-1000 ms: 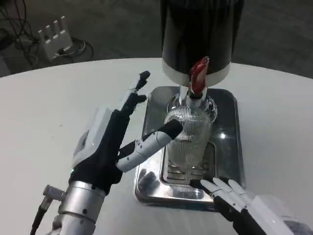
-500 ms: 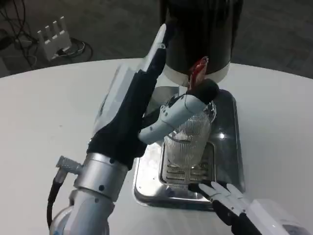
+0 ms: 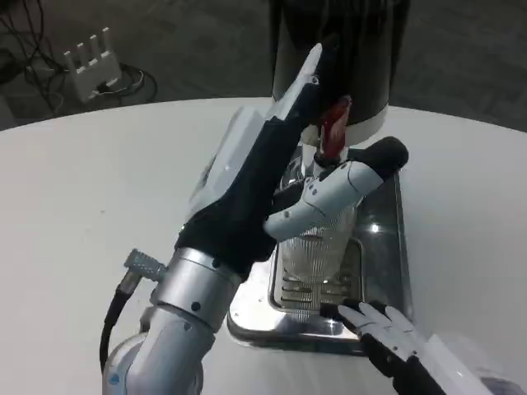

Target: Grasp the cup under the faucet to collect the drink, then remove the cup.

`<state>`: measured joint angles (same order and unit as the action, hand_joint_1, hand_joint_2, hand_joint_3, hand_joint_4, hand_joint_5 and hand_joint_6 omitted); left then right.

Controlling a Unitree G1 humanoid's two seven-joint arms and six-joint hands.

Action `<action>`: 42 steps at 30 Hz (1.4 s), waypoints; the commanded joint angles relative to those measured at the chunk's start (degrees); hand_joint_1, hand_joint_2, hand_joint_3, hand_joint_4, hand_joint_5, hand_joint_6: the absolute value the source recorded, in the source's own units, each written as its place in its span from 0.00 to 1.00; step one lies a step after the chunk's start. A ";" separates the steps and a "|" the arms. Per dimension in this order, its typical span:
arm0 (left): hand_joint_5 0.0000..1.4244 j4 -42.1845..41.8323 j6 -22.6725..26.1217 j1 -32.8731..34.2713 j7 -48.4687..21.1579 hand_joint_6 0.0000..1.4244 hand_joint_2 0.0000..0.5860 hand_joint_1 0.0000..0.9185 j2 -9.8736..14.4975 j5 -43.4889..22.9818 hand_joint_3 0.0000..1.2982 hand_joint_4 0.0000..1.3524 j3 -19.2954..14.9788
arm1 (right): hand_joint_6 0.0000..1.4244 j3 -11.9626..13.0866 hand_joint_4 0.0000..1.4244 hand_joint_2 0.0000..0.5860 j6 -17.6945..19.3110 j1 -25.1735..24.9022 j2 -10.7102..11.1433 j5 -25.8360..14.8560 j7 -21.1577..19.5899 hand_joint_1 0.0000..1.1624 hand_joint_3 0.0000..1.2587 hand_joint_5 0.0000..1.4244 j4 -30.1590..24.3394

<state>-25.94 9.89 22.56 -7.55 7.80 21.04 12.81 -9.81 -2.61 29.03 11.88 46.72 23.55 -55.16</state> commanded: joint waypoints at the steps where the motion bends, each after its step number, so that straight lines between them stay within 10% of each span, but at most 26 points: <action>1: 0.00 1.68 -0.67 1.26 -1.20 0.00 0.07 0.03 0.41 0.19 0.00 0.00 0.86 | 0.00 -0.06 0.04 0.78 0.81 0.31 0.04 -0.41 -0.72 0.54 0.09 0.00 -0.31; 42: 0.00 7.97 -5.66 3.26 -5.02 0.00 0.11 0.00 6.85 14.93 0.00 0.00 7.58 | 0.00 -0.82 0.04 0.79 0.78 -0.60 -0.08 -1.30 -2.25 0.54 0.10 0.00 0.44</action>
<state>-20.09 4.20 26.79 -10.31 14.38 36.30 19.25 -10.59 -2.61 28.20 11.82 45.74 22.05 -54.54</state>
